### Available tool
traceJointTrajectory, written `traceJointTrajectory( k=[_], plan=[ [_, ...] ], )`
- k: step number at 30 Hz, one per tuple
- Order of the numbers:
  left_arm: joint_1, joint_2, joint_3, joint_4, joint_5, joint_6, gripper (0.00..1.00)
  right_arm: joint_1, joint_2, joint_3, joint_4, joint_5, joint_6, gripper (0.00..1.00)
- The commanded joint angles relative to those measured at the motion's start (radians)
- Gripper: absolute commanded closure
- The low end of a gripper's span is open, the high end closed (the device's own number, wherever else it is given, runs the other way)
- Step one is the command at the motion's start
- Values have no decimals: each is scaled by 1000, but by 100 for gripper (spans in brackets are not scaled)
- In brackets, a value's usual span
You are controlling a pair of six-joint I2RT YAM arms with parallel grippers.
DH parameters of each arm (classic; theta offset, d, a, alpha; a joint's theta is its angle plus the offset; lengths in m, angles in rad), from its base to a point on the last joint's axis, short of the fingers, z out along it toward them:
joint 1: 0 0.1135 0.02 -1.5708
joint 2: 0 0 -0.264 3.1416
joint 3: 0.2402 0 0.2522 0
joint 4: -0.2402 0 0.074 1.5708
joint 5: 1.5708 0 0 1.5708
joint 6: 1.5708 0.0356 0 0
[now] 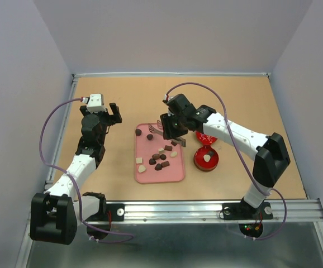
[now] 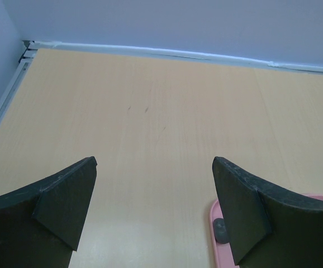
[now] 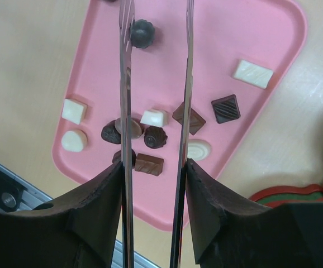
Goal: Pack the chocolate
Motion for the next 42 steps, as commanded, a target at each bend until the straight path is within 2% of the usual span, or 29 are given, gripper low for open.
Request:
traceJointTrajectory(
  k=[1, 17, 37, 39, 42],
  plan=[
    [6, -11, 0, 46, -8, 2, 4, 9, 21, 56, 65, -58, -23, 48],
    [6, -11, 2, 48, -6, 3, 4, 46, 67, 53, 74, -104, -22, 47],
    [6, -24, -1, 46, -3, 0, 4, 80, 105, 37, 46, -23, -32, 48],
    [6, -24, -1, 46, -3, 0, 4, 83, 105, 36, 43, -9, -34, 50],
    [6, -24, -1, 46, -3, -1, 4, 86, 110, 39, 33, 13, -39, 61]
  ],
)
